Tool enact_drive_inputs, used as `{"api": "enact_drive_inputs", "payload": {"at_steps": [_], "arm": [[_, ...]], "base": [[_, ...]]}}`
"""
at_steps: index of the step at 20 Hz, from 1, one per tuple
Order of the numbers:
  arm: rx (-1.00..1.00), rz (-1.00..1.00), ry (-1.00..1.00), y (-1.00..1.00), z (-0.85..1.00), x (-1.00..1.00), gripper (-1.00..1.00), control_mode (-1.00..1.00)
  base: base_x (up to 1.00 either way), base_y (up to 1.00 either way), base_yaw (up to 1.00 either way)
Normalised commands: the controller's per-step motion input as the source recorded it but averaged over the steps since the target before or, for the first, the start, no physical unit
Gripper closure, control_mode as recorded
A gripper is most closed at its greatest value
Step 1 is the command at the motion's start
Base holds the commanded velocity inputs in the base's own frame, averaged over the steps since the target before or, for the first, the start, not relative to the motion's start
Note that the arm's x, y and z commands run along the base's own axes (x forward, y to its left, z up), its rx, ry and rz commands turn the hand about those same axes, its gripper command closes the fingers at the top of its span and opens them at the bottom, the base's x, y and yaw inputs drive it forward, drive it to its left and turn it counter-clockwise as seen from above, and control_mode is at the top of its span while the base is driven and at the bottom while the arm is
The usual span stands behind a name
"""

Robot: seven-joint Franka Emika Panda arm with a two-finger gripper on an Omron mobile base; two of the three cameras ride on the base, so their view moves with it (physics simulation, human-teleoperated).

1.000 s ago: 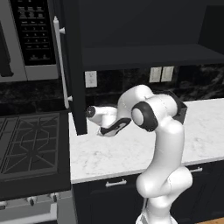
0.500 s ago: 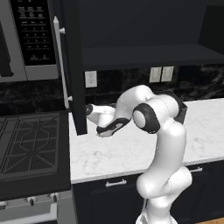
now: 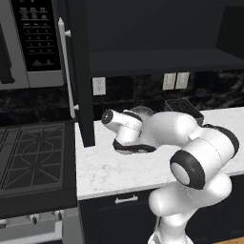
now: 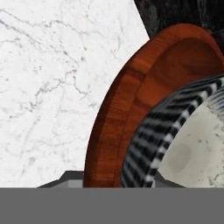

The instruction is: Pick up the bowls on the counter and stack them on top of one another in the open cabinet. Place the smaller bowl on top of the larger bowl.

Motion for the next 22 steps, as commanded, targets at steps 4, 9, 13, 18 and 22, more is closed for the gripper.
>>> {"api": "enact_drive_inputs", "payload": {"at_steps": [4,9,13,18,22], "arm": [[0.03,-0.06,-0.17,-0.41,0.99,-1.00,1.00,-1.00],[0.03,-0.03,-0.13,-0.39,1.00,-1.00,1.00,-1.00],[0.02,-0.03,-0.10,-0.37,1.00,-1.00,1.00,-1.00],[0.01,0.00,-0.10,-0.20,1.00,-1.00,1.00,-1.00],[0.01,0.02,-0.03,-0.03,1.00,-0.98,1.00,-1.00]], "base": [[0.00,0.00,0.00],[0.00,0.00,0.00],[0.00,0.00,0.00],[0.00,0.00,0.00],[0.00,0.00,0.00]]}}
